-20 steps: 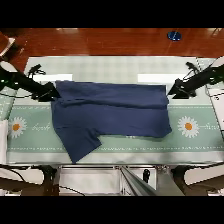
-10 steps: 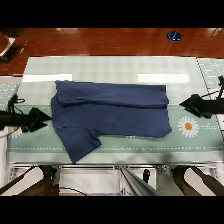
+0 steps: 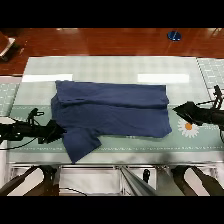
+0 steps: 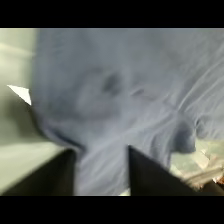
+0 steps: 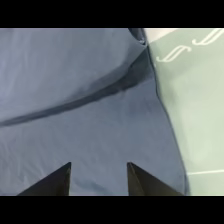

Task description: Fold the shirts.

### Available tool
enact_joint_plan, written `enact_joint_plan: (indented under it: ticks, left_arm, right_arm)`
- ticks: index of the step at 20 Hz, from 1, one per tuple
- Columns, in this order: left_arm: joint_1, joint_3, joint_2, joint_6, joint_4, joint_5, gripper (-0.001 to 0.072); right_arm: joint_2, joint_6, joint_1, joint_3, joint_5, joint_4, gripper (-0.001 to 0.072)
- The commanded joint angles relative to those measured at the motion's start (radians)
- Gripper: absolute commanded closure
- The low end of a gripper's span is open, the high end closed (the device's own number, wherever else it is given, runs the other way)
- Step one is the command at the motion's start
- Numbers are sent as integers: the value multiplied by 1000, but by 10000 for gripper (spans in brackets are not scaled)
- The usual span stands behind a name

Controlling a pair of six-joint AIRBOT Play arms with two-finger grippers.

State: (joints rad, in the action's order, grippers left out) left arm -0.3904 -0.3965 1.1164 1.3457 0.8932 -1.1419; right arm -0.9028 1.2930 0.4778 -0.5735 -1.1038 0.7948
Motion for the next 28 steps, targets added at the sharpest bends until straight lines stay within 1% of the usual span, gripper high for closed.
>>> enact_joint_plan:
  ticks: [1, 2, 3, 4, 5, 7, 8, 11, 12, 14, 17, 20, 21, 22, 23, 24, 26, 28]
  left_arm:
    - [94, 15, 14, 18, -34, 148, 602]
    - [106, 10, 14, -20, -48, 151, 685]
    - [106, 4, 14, -59, -71, 135, 686]
    - [105, -2, 13, -80, -88, 120, 686]
    - [104, -6, 13, -81, -94, 114, 686]
    - [105, -8, 13, -82, -114, 115, 685]
    - [105, -8, 13, -84, -121, 115, 685]
    - [105, -8, 13, -104, -127, 113, 685]
    - [105, -8, 13, -105, -128, 114, 685]
    - [105, -8, 13, -124, -127, 108, 685]
    - [105, -8, 13, -122, -127, 102, 685]
    - [105, -8, 13, -123, -128, 102, 685]
    - [104, -9, 13, -123, -128, 103, 685]
    - [104, -15, 13, -124, -128, 103, 685]
    - [104, -27, 13, -124, -128, 101, 685]
    - [104, -52, 13, -124, -127, 91, 685]
    - [97, -138, 12, -124, -135, 67, 685]
    - [103, -251, 17, -122, -143, 90, 685]
  right_arm:
    - [4, -4, 12, 6, 19, 39, 304]
    - [4, 47, 32, 6, 42, 165, 305]
    - [4, 164, 59, 13, 36, 323, 305]
    - [4, 250, 87, 28, -23, 427, 306]
    - [4, 253, 103, 48, -94, 422, 305]
    - [4, 154, 104, 96, -206, 305, 305]
    - [3, 123, 105, 116, -219, 276, 305]
    - [-50, 114, 104, 131, -218, 256, 305]
    - [-80, 85, 99, 132, -218, 229, 305]
    - [-128, 79, 47, 137, -169, 227, 306]
    - [-211, 70, -37, 136, -5, 118, 306]
    - [-309, 66, -98, 116, 36, 82, 308]
    - [-324, 57, -109, 96, 40, 67, 376]
    - [-330, 29, -114, 66, 39, 50, 543]
    - [-329, -41, -114, 31, 11, 16, 689]
    - [-329, -73, -113, -14, -47, 7, 689]
    - [-326, -78, -113, -124, -144, 45, 689]
    - [-328, -54, -114, -232, -142, 51, 689]
